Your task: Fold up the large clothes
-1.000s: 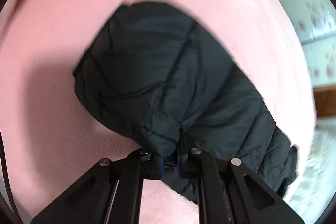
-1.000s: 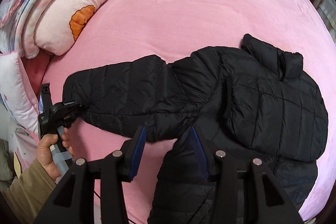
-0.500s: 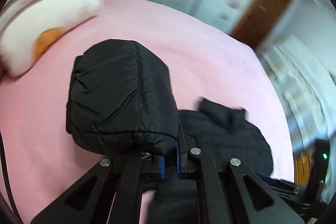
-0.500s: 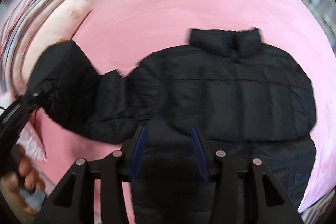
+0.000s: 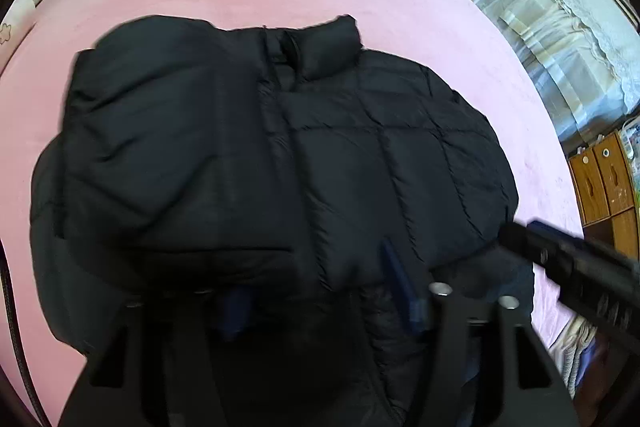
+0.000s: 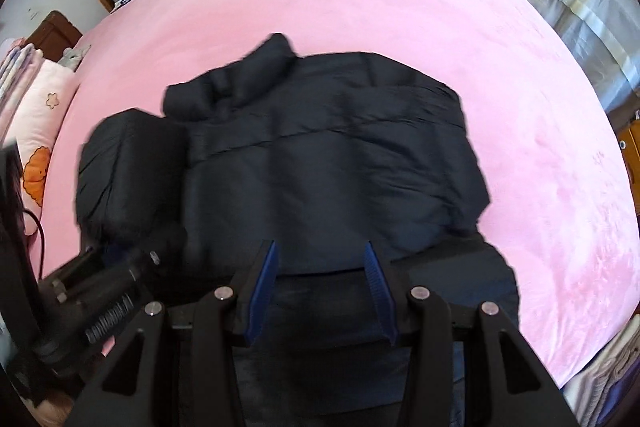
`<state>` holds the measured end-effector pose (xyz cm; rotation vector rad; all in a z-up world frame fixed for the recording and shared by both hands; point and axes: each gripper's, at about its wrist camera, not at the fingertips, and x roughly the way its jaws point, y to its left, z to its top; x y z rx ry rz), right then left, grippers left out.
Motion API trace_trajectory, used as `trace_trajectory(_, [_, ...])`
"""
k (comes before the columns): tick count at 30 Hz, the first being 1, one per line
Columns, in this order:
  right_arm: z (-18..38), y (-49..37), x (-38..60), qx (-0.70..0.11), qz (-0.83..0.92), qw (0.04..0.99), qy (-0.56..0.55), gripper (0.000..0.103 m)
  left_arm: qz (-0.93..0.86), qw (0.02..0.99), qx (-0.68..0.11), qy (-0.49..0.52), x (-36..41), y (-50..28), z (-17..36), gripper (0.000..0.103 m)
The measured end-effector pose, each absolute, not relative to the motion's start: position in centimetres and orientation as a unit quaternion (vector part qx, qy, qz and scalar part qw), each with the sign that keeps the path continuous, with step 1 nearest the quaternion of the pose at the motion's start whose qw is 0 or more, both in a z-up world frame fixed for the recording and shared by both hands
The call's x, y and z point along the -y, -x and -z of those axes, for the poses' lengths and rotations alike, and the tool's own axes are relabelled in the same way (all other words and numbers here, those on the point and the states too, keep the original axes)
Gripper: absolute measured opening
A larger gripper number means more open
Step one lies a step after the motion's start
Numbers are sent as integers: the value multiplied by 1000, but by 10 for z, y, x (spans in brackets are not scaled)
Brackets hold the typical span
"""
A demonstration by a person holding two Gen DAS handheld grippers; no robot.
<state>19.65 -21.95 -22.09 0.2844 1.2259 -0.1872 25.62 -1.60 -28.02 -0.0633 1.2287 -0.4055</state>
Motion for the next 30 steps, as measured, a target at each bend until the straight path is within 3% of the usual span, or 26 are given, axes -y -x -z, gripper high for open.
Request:
trace_trajectory(8, [210, -210, 216, -549, -1, 828, -111, 45, 174, 813, -548, 98, -43, -206, 244, 68])
trace_trajectory(15, [173, -210, 111, -493, -114, 862, 11, 45, 45, 829, -538, 144, -155, -175, 225, 71])
trace_trajectory(19, [165, -205, 53, -457, -130, 876, 84, 53, -17, 820, -550, 161, -208, -181, 236, 71])
trace_trajectory(30, [230, -188, -52, -364, -52, 854, 367, 56, -66, 807, -555, 193, -261, -210, 272, 71])
